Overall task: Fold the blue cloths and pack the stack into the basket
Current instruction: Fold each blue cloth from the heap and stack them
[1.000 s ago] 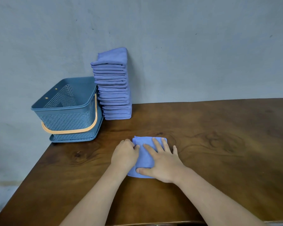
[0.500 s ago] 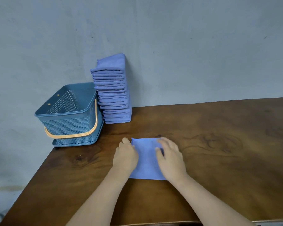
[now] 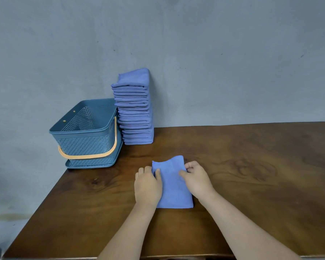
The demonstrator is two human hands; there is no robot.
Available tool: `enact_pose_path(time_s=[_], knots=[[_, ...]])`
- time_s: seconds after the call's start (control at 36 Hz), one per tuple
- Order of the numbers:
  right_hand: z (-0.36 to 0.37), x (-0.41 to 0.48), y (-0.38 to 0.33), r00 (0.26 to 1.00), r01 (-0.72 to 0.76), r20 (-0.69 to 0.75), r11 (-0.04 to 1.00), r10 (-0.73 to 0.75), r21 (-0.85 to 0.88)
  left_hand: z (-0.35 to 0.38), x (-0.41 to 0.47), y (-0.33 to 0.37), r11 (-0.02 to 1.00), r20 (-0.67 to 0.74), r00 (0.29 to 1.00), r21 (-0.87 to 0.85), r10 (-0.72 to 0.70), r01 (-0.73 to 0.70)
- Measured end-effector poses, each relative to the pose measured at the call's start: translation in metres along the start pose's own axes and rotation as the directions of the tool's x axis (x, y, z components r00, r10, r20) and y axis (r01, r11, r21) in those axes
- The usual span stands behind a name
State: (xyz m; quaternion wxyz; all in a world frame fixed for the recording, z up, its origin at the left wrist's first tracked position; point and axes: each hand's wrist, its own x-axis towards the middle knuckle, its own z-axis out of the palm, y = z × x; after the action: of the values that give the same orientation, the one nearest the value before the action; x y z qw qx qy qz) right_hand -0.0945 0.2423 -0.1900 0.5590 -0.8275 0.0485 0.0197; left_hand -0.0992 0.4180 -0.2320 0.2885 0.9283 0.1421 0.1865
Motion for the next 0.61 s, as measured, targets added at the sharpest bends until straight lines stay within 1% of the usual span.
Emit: enact_pose_path(time_s=[0.08, 0.14, 0.19, 0.25, 0.31, 0.33, 0.36, 0.42, 0.47, 0.53, 0.58, 0.61], knots=[[-0.003, -0.005, -0.012, 0.999, 0.054, -0.006, 0.995, -0.053, 0.084, -0.008, 0.0, 0.002, 0.984, 0.054, 0.996, -0.164, -0.067, 0.075], [-0.008, -0.008, -0.023, 0.995, 0.099, -0.002, 0.987, -0.099, 0.128, -0.019, 0.0, 0.008, 0.927, 0.138, 0.986, -0.349, -0.095, 0.138], [-0.013, -0.011, -0.037, 0.988, 0.147, 0.017, 0.975, -0.152, 0.167, -0.032, 0.0, 0.017, 0.819, 0.259, 0.959, -0.522, -0.114, 0.239], [-0.02, -0.014, -0.054, 0.979, 0.189, 0.038, 0.964, -0.199, 0.186, -0.043, 0.0, 0.024, 0.687, 0.363, 0.925, -0.644, -0.112, 0.336], [-0.025, -0.015, -0.067, 0.972, 0.212, 0.053, 0.956, -0.227, 0.202, -0.052, 0.0, 0.031, 0.497, 0.477, 0.876, -0.744, -0.074, 0.447], [-0.028, -0.014, -0.073, 0.97, 0.221, 0.054, 0.955, -0.236, 0.2, -0.056, -0.001, 0.033, 0.407, 0.511, 0.859, -0.776, -0.041, 0.481], [-0.03, -0.013, -0.078, 0.968, 0.233, 0.052, 0.953, -0.247, 0.196, -0.059, 0.0, 0.035, 0.334, 0.513, 0.858, -0.807, -0.01, 0.486], [-0.035, -0.009, -0.087, 0.961, 0.261, 0.043, 0.948, -0.273, 0.185, -0.066, 0.002, 0.039, 0.261, 0.463, 0.886, -0.857, 0.013, 0.444], [-0.039, -0.004, -0.095, 0.956, 0.286, 0.018, 0.943, -0.294, 0.171, -0.073, 0.005, 0.044, 0.217, 0.399, 0.917, -0.893, -0.019, 0.394], [-0.042, 0.001, -0.102, 0.95, 0.309, -0.004, 0.935, -0.313, 0.176, -0.078, 0.011, 0.051, 0.244, 0.317, 0.946, -0.914, -0.076, 0.325], [-0.042, 0.007, -0.108, 0.944, 0.328, -0.026, 0.928, -0.329, 0.175, -0.086, 0.018, 0.057, 0.37, 0.177, 0.974, -0.903, -0.138, 0.217], [-0.041, 0.01, -0.112, 0.942, 0.335, -0.032, 0.926, -0.335, 0.172, -0.09, 0.022, 0.058, 0.449, 0.097, 0.984, -0.88, -0.149, 0.155]])
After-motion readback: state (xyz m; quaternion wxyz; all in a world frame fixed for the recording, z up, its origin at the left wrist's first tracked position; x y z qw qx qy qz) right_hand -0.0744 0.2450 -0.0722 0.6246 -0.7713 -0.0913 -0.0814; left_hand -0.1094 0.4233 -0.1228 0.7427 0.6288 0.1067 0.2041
